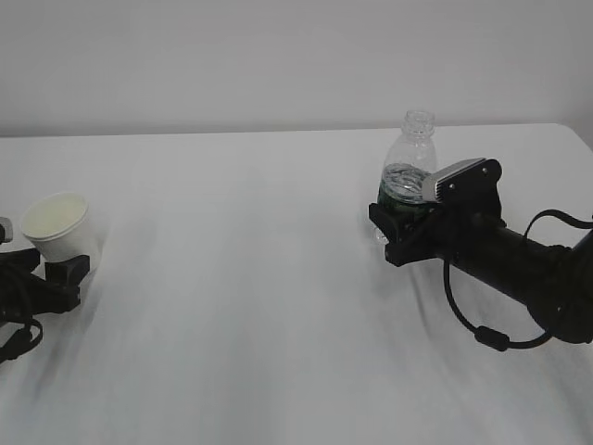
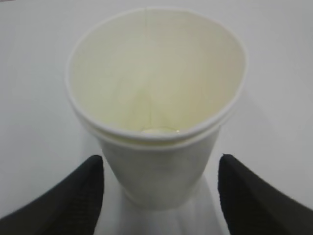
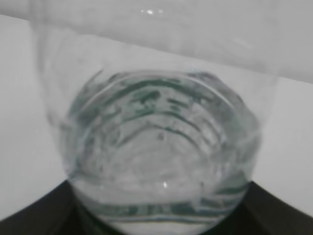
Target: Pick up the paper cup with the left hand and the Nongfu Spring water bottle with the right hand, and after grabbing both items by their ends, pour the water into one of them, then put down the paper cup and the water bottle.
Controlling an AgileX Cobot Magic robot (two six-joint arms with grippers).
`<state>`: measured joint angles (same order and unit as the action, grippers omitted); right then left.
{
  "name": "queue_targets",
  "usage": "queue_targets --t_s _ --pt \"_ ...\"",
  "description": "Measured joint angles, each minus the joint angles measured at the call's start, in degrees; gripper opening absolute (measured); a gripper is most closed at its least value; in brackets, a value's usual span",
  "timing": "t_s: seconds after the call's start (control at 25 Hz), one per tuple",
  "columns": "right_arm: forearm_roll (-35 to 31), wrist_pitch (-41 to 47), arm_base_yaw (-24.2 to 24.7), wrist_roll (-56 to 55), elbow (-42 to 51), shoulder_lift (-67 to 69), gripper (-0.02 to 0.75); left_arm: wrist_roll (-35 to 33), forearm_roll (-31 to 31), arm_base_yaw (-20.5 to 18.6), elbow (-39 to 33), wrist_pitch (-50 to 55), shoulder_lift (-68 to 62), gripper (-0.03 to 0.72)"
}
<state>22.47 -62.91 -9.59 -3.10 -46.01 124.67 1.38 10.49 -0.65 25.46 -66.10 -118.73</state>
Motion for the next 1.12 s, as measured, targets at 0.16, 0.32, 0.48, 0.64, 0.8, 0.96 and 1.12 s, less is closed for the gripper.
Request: queue_targets --t_s 0.16,0.32,0.48,0.64,0.8,0.96,1.12 --pt "0.0 0.1 0.0 0.0 0.0 0.0 0.456 0.0 0.2 0.0 1.5 0.0 -0.4 0.524" --pt "0.0 0.1 0.0 -0.1 0.0 0.0 0.456 0.0 0.2 0.0 2.7 0.0 -1.3 0.524" --pt "0.0 0.1 0.0 -0.1 0.0 0.0 0.456 0.1 0.3 0.0 3.6 0.0 -2.3 0.524" --pt "0.0 0.2 0.0 -0.1 0.0 0.0 0.456 0.3 0.4 0.0 4.3 0.0 -2.4 0.524" --pt "0.0 0.2 0.0 -0.1 0.0 0.0 0.456 0.4 0.6 0.0 5.4 0.0 -2.4 0.524" --pt "0.0 0.2 0.0 -0.1 0.0 0.0 0.456 0.4 0.6 0.0 5.5 0.0 -2.4 0.545" --pt "0.0 0.2 0.0 -0.1 0.0 0.0 0.456 0.4 0.6 0.0 5.5 0.0 -3.6 0.594"
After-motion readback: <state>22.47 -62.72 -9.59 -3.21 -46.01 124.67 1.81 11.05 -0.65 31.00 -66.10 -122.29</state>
